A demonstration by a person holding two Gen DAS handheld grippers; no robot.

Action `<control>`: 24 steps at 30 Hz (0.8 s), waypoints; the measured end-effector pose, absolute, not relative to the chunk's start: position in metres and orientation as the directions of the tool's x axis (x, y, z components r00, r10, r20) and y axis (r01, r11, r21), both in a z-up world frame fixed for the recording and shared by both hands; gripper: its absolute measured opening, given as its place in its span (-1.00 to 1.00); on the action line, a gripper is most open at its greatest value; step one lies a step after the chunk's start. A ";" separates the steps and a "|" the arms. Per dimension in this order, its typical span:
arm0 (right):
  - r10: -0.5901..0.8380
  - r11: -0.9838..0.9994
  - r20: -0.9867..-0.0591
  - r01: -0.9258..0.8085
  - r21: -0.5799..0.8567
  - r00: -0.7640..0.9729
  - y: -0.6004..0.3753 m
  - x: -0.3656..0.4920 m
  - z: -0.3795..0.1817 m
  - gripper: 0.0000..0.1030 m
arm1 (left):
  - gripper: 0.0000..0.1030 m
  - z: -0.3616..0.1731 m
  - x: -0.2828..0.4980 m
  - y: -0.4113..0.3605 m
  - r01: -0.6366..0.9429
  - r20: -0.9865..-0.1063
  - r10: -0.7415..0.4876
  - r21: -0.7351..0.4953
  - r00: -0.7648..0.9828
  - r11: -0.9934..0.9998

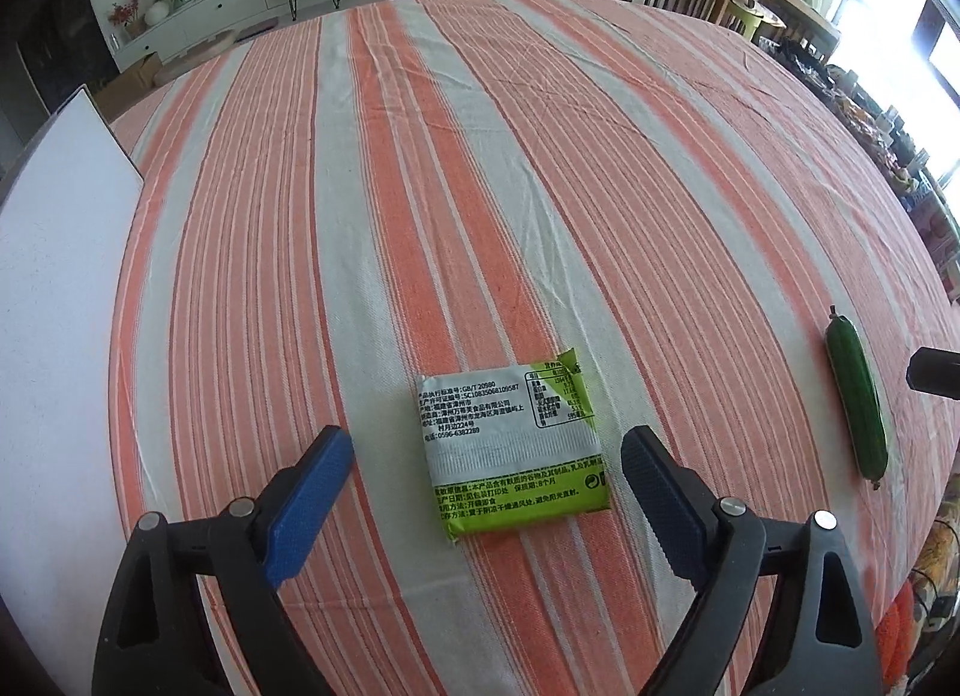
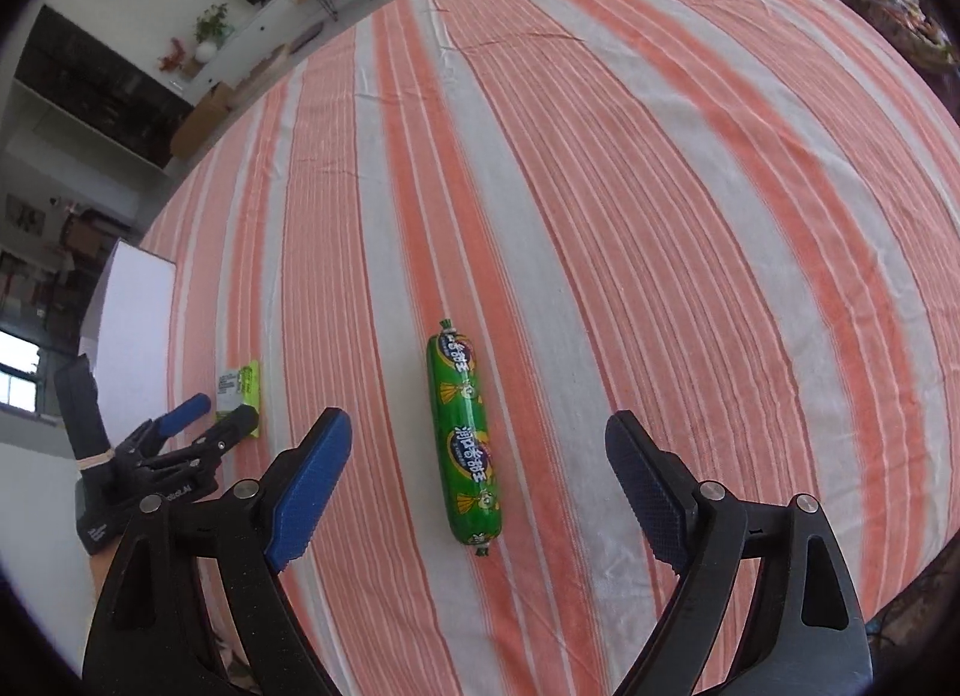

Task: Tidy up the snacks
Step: 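Grasp the flat pouch with the left tool while the right tool grasps the sausage stick, then carry the flat pouch and sausage stick into the white box and open both tools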

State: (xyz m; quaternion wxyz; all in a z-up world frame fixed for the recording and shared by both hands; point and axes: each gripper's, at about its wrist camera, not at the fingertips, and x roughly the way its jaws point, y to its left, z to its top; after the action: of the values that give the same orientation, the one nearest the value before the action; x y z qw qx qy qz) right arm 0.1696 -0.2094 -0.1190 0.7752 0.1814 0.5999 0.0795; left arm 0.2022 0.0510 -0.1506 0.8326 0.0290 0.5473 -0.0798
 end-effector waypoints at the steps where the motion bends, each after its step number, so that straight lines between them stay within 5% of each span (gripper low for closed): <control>1: 0.320 0.932 -0.914 0.089 0.351 0.249 -0.203 0.172 -0.122 0.68 | 0.48 -0.150 0.202 0.046 0.164 -0.914 -0.077 -0.011 0.398 0.986; 2: 0.298 0.943 -0.925 0.082 0.324 0.236 -0.197 0.175 -0.123 0.68 | 0.37 -0.150 0.201 0.043 0.167 -0.908 -0.074 -0.004 0.412 0.986; 3: 0.278 0.950 -0.933 0.075 0.302 0.230 -0.191 0.177 -0.124 0.67 | 0.06 -0.148 0.199 0.041 0.167 -0.903 -0.066 0.006 0.424 0.986; 5: 0.263 0.958 -0.941 0.061 0.281 0.213 -0.180 0.179 -0.127 0.56 | 0.00 -0.147 0.197 0.039 0.170 -0.904 -0.089 -0.019 0.417 0.985; 8: 0.224 0.973 -0.961 0.017 0.230 0.163 -0.160 0.181 -0.140 0.13 | -0.02 -0.143 0.192 0.043 0.167 -0.900 -0.127 -0.062 0.418 0.984; 10: 0.146 0.989 -0.971 -0.008 0.148 0.187 -0.152 0.177 -0.138 -0.53 | -0.03 -0.134 0.185 0.051 0.157 -0.889 -0.175 -0.118 0.423 0.981; 24: 0.354 0.935 -0.869 -0.161 0.316 0.347 -0.108 0.122 -0.013 -0.54 | -0.03 -0.010 0.093 0.126 0.164 -0.671 -0.490 -0.490 0.556 0.856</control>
State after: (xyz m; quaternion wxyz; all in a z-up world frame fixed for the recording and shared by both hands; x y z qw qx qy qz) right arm 0.1223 -0.1080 -0.0132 0.8160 0.0878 0.5492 0.1576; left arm 0.0932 0.1260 -0.0095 0.8614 -0.1892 0.4314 -0.1899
